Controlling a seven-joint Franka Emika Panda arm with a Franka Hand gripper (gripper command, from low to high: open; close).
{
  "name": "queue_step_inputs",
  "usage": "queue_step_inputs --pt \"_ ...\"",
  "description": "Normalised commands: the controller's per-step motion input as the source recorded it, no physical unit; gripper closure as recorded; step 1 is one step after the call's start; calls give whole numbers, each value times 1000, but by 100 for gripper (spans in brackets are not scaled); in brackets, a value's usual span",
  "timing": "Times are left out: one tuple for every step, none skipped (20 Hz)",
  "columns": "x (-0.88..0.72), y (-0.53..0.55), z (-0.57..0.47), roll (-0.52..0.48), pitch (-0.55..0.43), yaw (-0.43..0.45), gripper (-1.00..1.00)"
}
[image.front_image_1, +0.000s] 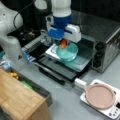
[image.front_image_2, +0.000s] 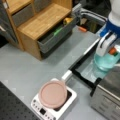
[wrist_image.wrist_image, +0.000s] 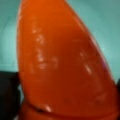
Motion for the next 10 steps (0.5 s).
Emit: queue_step_inputs --pt "82 17 -18 134 19 -24 -100" --pt "71 12 -16 132 27 -24 -100" --pt "68 5 -13 130 33 -27 -100" --pt "65 1 -8 129 34 -28 -100" --pt "62 -2 -3 127 36 -25 -100" --pt "58 -5 1 122 31 -22 -100" --pt "55 -8 9 124 30 -21 -100" --pt "52 -10 14 124 31 -20 -100" --pt "51 -8 21 125 35 -19 -100" --pt "52 -4 30 126 37 -18 -100"
